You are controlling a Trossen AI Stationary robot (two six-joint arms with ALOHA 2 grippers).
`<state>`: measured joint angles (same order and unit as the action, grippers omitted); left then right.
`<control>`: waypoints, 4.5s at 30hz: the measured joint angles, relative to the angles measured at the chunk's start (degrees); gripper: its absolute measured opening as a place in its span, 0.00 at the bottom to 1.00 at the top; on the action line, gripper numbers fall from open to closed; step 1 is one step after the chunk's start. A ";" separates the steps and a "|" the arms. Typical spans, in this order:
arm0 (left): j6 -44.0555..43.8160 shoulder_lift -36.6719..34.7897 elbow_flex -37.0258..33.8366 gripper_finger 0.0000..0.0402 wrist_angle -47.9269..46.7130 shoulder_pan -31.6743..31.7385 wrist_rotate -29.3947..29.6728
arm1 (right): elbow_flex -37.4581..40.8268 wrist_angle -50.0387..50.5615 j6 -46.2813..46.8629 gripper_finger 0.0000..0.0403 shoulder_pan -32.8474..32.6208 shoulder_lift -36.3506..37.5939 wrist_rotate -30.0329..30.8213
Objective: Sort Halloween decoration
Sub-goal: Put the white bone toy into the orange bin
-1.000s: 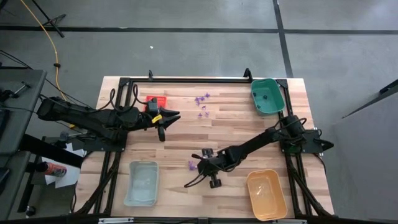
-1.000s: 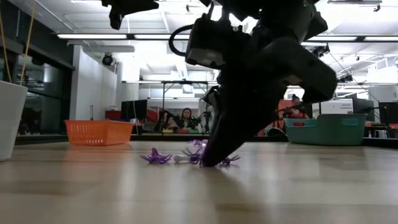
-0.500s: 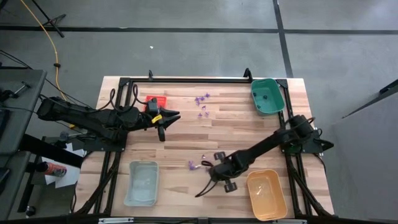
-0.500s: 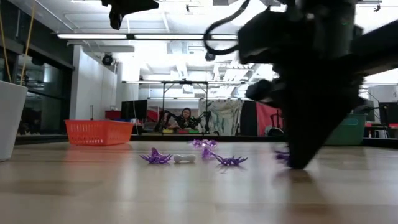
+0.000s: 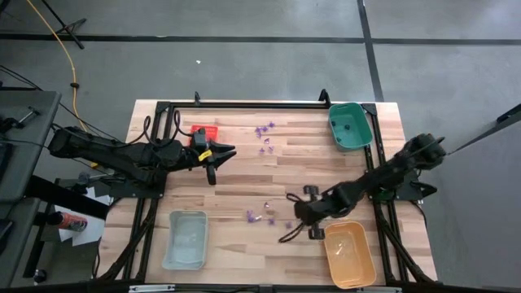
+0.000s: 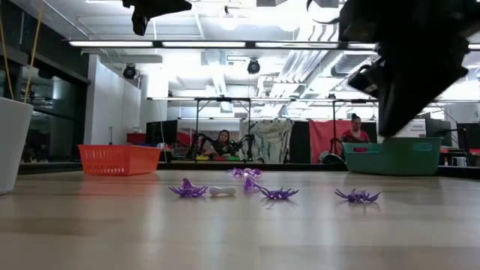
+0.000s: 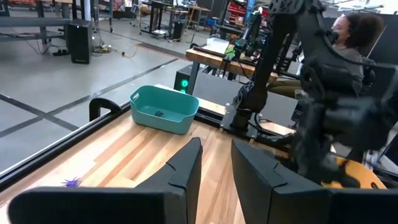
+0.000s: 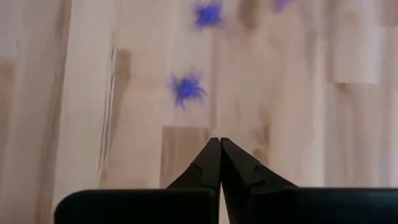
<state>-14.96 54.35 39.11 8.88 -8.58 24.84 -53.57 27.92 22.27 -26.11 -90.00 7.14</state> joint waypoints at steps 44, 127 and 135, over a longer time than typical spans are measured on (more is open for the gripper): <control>1.89 5.76 4.05 0.19 -1.43 -7.35 -3.16 | 0.93 -50.58 -10.90 0.00 11.98 12.75 13.89; -2.11 35.32 25.47 0.00 -31.76 -0.06 -9.49 | 0.97 -13.14 -6.19 0.00 11.96 24.42 33.84; 7.25 18.21 25.01 0.00 -27.78 4.55 -4.93 | 0.97 -12.26 -6.24 0.00 11.93 24.42 29.65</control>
<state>-7.72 72.56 64.12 -18.90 -4.03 19.91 -52.60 15.66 16.03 -14.17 -65.58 36.80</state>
